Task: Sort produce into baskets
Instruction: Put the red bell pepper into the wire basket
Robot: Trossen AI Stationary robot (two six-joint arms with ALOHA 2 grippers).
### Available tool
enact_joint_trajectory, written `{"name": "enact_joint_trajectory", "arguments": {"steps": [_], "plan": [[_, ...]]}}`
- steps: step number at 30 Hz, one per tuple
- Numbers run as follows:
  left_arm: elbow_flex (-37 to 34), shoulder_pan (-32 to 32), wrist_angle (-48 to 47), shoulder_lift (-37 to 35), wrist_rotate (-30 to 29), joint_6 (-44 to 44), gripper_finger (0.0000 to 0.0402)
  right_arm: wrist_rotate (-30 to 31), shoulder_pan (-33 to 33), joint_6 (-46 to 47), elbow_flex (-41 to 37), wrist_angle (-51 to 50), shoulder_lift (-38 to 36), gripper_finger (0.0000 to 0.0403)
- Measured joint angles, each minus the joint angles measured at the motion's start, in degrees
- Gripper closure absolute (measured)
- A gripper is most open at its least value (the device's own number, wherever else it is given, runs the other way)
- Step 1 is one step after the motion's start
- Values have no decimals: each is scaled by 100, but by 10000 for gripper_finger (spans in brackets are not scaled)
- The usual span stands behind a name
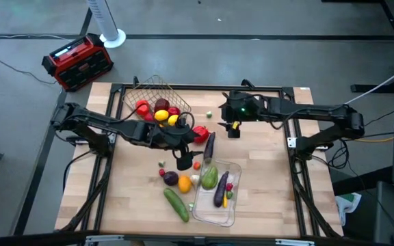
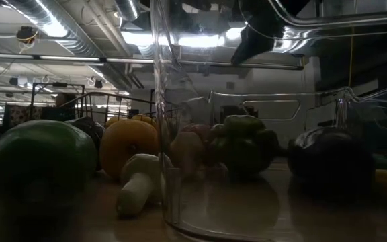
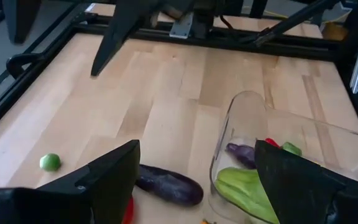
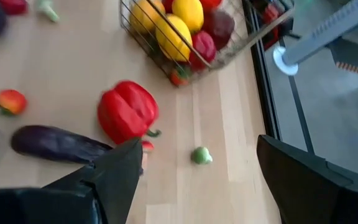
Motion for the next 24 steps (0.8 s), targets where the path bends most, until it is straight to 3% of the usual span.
{"name": "enact_joint_trajectory", "arguments": {"steps": [16,24], "plan": [[0,61,18,1,4,34,85,0,-150,-12,-2,-2,305,91],[0,67,19,24,-1,23,25,0,-150,-14,-2,-2,305,91]]}}
